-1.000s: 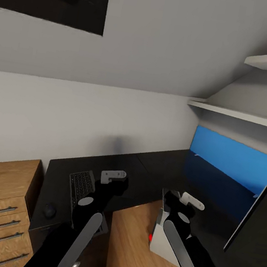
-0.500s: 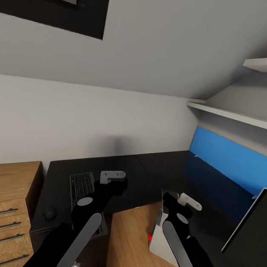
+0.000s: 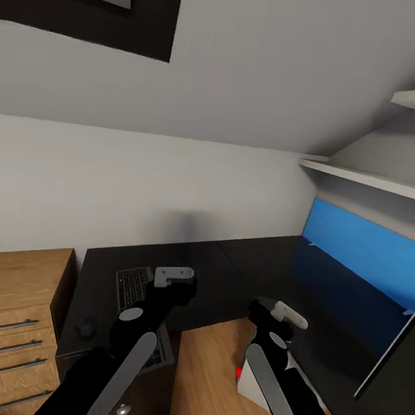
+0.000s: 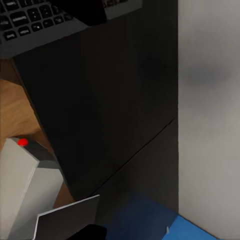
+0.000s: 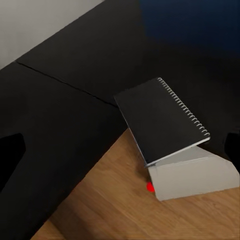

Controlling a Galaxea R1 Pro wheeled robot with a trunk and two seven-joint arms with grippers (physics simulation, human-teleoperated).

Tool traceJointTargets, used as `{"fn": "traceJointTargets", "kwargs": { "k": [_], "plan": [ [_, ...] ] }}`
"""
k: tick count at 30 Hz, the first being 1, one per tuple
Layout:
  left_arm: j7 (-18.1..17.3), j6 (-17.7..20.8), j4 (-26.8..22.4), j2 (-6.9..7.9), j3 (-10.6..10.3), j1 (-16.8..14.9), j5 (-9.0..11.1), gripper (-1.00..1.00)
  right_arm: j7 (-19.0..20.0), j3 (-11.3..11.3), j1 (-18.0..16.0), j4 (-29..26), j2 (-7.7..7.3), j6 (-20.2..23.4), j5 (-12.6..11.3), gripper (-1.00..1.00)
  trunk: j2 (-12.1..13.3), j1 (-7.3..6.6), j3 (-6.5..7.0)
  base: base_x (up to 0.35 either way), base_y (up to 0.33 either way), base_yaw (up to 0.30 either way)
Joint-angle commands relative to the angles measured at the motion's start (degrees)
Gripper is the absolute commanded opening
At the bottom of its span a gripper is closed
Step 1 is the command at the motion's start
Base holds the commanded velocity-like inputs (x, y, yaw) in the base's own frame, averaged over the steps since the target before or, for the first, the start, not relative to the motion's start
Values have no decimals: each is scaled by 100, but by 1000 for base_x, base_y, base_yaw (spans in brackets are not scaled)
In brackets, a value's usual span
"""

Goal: In the bedroom, organize the workspace by keeping the computer under the desk, ensuring the monitor is on the desk, placing the keyboard on the desk next to the monitor, placing the mouse on the desk next to the keyboard, moving the folder from the swivel chair onto the desk next to the mouse, stacking the notebook on top of the folder with the pen on top of the notebook, and positioning the swivel chair next to the desk.

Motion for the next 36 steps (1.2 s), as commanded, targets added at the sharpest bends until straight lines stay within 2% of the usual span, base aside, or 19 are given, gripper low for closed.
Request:
{"fn": "traceJointTargets", "kwargs": {
  "k": [1, 6, 19, 26, 31, 36],
  "plan": [
    [58, 9, 4, 10, -9, -7, 61, 100, -39, 10, -5, -5, 6, 46, -13, 100, -5, 0, -12, -82, -45, 211],
    [58, 8, 152, 53, -29, -7, 56, 100, -40, 5, -3, 37, 45, 37, -10, 100, -5, 0, -20, -212, -128, 83],
    [46, 9, 196, 65, -36, -7, 53, 100, -5, 4, -3, 88, 40, 33, -12, 100, -5, 0, -22, -283, -170, 5],
    [56, 9, 203, 74, -32, -7, 35, 100, 411, 6, -3, 231, 41, 34, -10, 100, -5, 0, -22, -271, -142, 0],
    [58, 8, 204, 186, -28, -7, 34, 100, 642, 3, -3, 322, 40, 40, -10, 100, -5, 0, -22, -297, -52, 0],
    [60, 8, 222, 292, -27, -7, 52, 100, 678, 4, -3, 343, 40, 40, -10, 100, -5, 0, -22, -146, -11, 0]
  ]
}}
